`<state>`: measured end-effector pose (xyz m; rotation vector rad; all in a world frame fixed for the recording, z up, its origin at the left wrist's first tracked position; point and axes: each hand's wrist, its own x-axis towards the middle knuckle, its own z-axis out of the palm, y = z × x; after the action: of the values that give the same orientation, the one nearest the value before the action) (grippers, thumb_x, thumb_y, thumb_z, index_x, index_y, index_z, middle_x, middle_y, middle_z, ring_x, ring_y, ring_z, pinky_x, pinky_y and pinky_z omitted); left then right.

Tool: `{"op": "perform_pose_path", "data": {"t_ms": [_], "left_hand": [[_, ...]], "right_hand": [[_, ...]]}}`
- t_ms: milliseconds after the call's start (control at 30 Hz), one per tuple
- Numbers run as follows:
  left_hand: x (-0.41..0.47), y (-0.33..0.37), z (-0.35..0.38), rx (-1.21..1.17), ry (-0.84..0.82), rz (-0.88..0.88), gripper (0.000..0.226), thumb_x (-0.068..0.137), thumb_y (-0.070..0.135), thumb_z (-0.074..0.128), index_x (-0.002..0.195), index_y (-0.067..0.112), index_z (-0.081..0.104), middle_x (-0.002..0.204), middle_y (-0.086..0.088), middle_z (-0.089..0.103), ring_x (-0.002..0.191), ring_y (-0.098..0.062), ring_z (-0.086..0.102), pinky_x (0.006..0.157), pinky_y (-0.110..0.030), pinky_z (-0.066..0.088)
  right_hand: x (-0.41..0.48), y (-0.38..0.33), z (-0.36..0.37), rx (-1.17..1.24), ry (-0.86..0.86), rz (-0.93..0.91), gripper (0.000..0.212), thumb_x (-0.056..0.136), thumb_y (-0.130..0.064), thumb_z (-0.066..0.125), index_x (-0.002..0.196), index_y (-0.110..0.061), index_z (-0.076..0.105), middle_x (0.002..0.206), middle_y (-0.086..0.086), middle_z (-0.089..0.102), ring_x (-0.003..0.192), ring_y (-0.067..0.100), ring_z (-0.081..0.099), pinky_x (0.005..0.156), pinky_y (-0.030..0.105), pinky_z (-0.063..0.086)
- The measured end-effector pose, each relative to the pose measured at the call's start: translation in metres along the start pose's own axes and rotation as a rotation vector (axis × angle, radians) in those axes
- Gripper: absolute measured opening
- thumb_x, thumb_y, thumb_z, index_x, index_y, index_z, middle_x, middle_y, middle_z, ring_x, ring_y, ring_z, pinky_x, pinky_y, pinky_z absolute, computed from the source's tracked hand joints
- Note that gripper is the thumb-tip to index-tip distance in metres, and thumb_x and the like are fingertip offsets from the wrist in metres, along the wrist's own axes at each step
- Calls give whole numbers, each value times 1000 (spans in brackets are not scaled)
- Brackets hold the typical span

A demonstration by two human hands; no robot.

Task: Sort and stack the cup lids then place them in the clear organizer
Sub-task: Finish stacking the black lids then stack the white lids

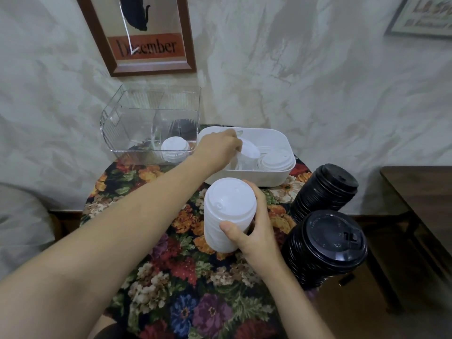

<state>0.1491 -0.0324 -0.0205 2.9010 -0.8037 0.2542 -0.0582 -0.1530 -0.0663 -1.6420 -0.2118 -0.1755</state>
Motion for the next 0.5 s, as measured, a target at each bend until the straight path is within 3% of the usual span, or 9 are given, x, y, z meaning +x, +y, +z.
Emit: {"op": "perform_pose_path", "data": {"t_ms": [133, 233, 300, 367, 500], "left_hand": [[-15, 9, -25, -246, 98, -56, 12, 101, 30, 63, 108, 23, 70, 116, 9, 64, 100, -18, 61, 77, -34, 37], [-45, 12, -52, -620, 209, -167, 11, 99, 30, 66, 103, 20, 67, 105, 15, 73, 81, -1, 63, 82, -34, 48], [-72, 12, -70, -883, 267, -218, 13, 101, 27, 64, 106, 15, 66, 89, 14, 75, 78, -4, 67, 77, -30, 52], [-101, 14, -81, -1033, 284, -284, 9, 104, 21, 59, 105, 14, 65, 73, 13, 68, 64, -3, 59, 64, -19, 47], [-138, 21, -78, -1373, 200, -415, 12, 102, 10, 53, 104, 10, 65, 66, 2, 55, 56, -14, 44, 50, -24, 36]], "right_hand": [[1, 2, 0, -9, 4, -8, 82, 76, -52, 78, 147, -40, 40, 138, -30, 53, 132, 2, 53, 99, 14, 45], [1, 3, 0, 2, 6, -16, 82, 76, -52, 78, 147, -39, 40, 137, -29, 54, 132, 3, 53, 100, 16, 46], [1, 4, 1, 11, 10, -23, 82, 75, -52, 78, 147, -38, 41, 138, -28, 55, 132, 4, 54, 101, 18, 46], [1, 5, 2, 21, 17, -24, 84, 74, -55, 79, 147, -38, 40, 138, -27, 55, 132, 4, 54, 101, 18, 47], [1, 4, 5, 44, 27, -17, 96, 71, -75, 78, 149, -36, 38, 141, -23, 56, 134, 6, 54, 103, 21, 48]]}}
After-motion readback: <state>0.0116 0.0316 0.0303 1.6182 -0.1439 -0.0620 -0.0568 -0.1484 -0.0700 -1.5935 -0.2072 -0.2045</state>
